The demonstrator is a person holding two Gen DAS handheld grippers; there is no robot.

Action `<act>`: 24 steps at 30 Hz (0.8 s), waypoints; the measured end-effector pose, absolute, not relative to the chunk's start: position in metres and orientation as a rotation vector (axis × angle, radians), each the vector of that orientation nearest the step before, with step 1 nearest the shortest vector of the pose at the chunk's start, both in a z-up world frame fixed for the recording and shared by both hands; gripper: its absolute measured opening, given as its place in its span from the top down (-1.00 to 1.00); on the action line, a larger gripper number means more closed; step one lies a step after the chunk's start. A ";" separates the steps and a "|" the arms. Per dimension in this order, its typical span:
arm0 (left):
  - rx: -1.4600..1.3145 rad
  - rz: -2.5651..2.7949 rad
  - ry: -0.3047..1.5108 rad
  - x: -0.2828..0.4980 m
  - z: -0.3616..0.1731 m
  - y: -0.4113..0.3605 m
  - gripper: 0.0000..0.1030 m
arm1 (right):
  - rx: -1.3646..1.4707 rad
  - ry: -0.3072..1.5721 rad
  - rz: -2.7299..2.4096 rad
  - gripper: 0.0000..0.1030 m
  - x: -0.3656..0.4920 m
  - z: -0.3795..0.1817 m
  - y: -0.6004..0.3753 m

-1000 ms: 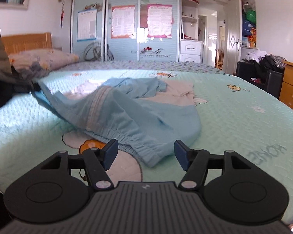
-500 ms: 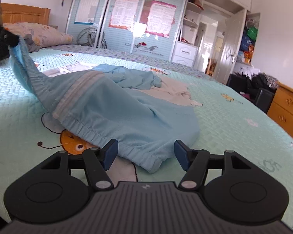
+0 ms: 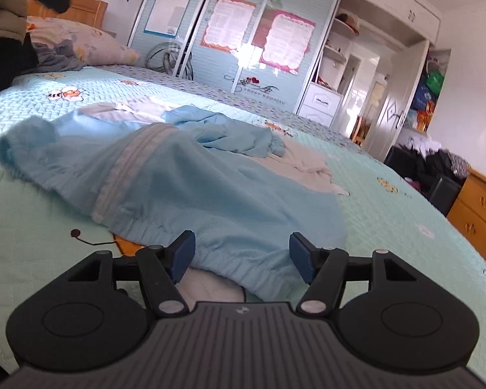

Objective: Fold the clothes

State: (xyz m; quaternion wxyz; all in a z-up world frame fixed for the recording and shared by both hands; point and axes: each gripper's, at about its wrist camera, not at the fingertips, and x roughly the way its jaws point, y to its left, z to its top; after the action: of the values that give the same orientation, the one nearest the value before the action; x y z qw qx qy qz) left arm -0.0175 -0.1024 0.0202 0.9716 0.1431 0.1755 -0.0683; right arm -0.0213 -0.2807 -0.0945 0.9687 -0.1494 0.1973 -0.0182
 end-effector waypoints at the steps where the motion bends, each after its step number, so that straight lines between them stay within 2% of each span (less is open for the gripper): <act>1: 0.291 -0.136 0.361 -0.018 0.017 -0.100 0.66 | -0.291 0.387 -0.031 -0.28 -0.025 -0.092 -0.282; 7: 0.412 -0.155 0.435 -0.033 -0.034 -0.088 0.56 | -0.342 0.408 -0.025 -0.30 -0.043 -0.097 -0.285; 11: 0.455 -0.175 0.486 -0.040 -0.066 -0.084 0.39 | -0.380 0.413 -0.040 -0.34 -0.045 -0.100 -0.284; 13: 0.456 -0.165 0.489 -0.039 -0.073 -0.083 0.26 | -0.399 0.417 -0.045 -0.35 -0.044 -0.102 -0.281; 15: 0.456 -0.157 0.492 -0.038 -0.080 -0.083 -0.06 | -0.405 0.416 -0.048 -0.35 -0.044 -0.103 -0.279; 19: 0.471 -0.189 0.488 -0.041 -0.083 -0.090 -0.21 | -0.389 0.423 -0.055 -0.40 -0.043 -0.103 -0.283; 21: 0.495 -0.187 0.488 -0.042 -0.088 -0.095 -0.42 | -0.373 0.427 -0.060 -0.42 -0.043 -0.103 -0.285; 24: 0.515 -0.170 0.514 -0.035 -0.098 -0.100 -0.43 | -0.359 0.432 -0.064 -0.42 -0.042 -0.103 -0.288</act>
State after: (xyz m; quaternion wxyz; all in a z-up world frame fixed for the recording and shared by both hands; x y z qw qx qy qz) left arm -0.0350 -0.1003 -0.0977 0.9311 0.2516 0.2509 -0.0829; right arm -0.0422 -0.2876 -0.1030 0.9603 -0.1770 0.2132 -0.0313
